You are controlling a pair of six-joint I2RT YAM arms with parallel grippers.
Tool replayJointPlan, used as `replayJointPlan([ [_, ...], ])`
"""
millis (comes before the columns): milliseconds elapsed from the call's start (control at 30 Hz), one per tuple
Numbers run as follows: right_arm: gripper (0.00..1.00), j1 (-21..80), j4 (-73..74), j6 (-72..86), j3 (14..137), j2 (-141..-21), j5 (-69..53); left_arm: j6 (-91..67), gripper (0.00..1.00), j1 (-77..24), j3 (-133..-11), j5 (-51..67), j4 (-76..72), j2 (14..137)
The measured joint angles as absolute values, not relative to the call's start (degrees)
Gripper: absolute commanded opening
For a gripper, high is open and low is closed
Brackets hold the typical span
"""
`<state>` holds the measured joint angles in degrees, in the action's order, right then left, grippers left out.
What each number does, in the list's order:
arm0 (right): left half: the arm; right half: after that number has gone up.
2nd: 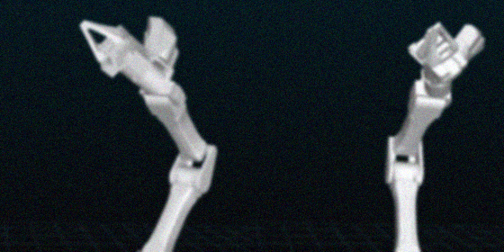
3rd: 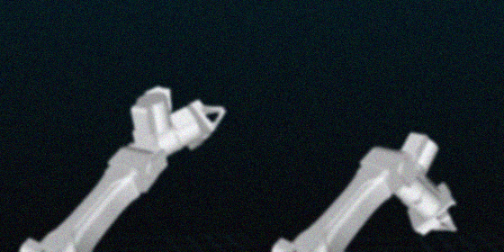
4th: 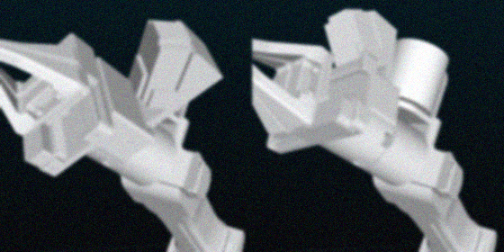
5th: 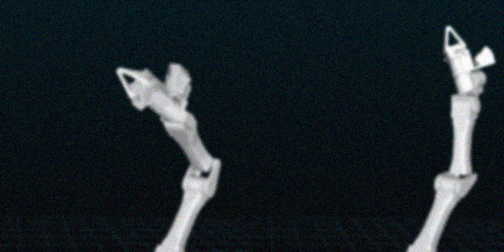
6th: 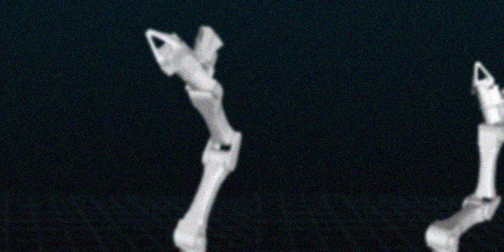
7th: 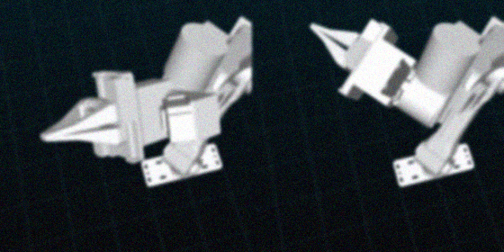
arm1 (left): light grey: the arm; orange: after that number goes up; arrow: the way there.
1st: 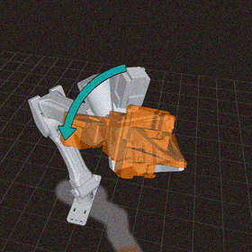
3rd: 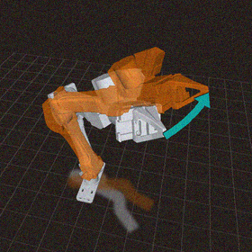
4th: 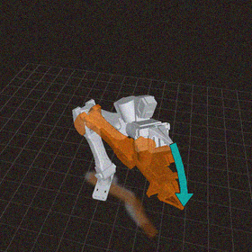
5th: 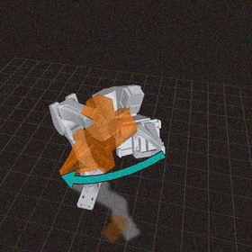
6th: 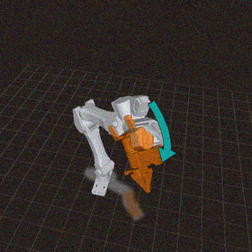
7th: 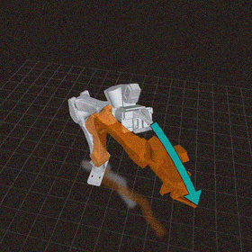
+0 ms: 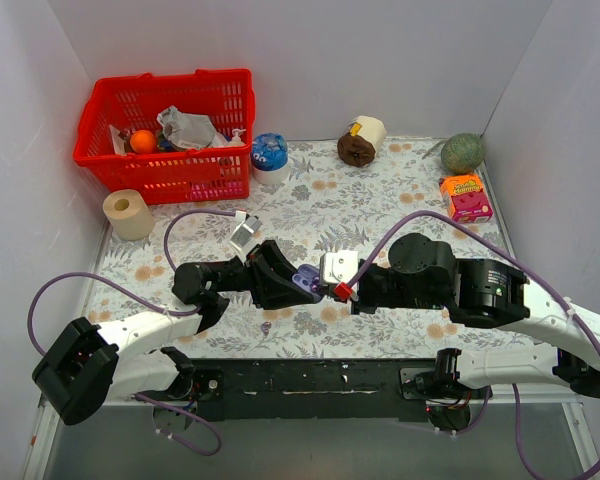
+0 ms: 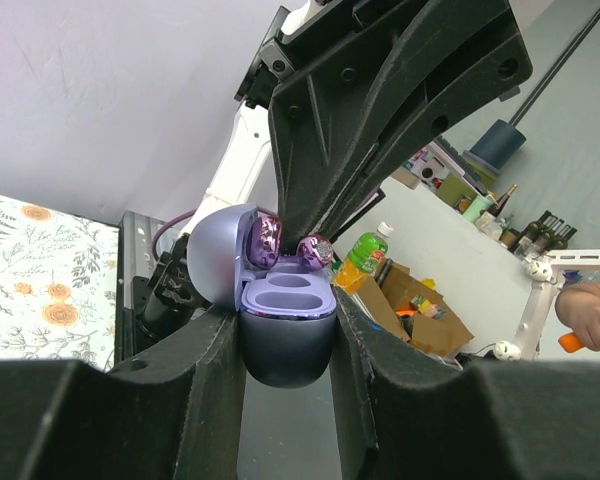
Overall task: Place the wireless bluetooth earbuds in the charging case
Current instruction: Pick up the earbud from the charging case.
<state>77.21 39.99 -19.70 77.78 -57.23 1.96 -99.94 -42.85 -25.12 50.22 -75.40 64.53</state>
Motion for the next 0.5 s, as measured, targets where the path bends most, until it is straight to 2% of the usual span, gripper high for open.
replayJointPlan([
  [500,0.14,77.2,40.1,-19.7,77.8,-57.5,2.0,-100.4,0.00,-42.8,-25.1,51.3,-75.3,64.5],
])
